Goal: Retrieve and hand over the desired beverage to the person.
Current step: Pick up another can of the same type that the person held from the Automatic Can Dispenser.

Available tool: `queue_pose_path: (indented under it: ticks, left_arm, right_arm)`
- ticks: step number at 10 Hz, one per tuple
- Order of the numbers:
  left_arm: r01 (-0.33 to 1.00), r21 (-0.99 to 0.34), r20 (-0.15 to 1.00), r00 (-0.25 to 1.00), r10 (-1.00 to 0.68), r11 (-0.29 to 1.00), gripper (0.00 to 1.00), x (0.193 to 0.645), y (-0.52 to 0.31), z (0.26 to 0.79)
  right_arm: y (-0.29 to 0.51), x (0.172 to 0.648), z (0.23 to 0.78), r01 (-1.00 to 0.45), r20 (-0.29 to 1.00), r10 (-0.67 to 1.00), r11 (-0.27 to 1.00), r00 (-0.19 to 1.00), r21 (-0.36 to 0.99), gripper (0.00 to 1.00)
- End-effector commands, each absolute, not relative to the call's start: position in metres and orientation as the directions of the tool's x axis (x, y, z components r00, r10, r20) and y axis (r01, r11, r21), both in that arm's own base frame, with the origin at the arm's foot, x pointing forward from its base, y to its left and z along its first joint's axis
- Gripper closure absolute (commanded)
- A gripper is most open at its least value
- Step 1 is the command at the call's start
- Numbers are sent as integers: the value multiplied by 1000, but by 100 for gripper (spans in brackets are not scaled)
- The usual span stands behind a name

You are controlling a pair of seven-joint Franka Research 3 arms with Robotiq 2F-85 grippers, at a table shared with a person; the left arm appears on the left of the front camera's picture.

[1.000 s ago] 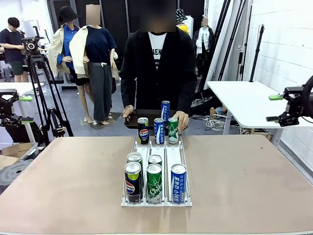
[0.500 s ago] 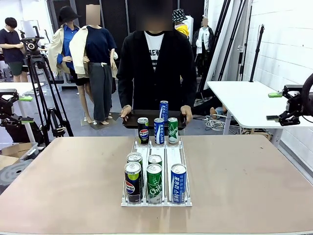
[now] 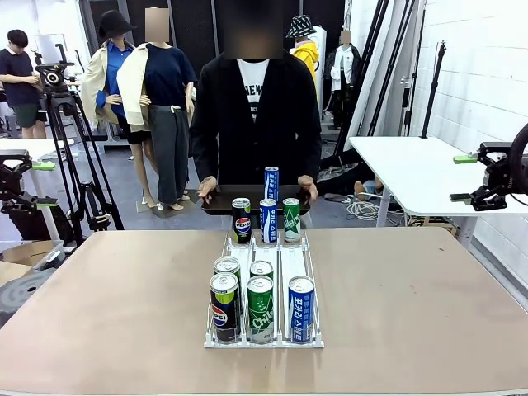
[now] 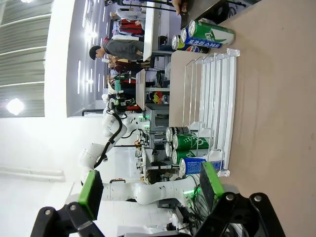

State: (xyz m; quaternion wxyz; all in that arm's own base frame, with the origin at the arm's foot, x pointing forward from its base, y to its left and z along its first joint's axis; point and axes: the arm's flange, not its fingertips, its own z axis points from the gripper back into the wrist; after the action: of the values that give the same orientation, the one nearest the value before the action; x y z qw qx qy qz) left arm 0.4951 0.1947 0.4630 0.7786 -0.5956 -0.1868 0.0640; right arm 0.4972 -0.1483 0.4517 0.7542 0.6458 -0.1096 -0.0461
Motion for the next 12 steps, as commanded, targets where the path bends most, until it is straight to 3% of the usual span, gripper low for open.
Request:
queue_pose_path:
  ticks: [1, 7, 12]
  left_arm:
    - [135, -962, 203, 935, 292, 239, 0, 495, 184, 469]
    - [203, -956, 246, 950, 195, 214, 0, 448, 137, 535]
    - [233, -901, 298, 946, 132, 366, 0, 420, 50, 577]
  right_arm:
    - [-148, 496, 452, -85, 116, -204, 157, 972, 984, 0]
    - [-148, 496, 452, -85, 116, -204, 157, 972, 984, 0]
    - [-148, 496, 452, -85, 116, -204, 157, 972, 984, 0]
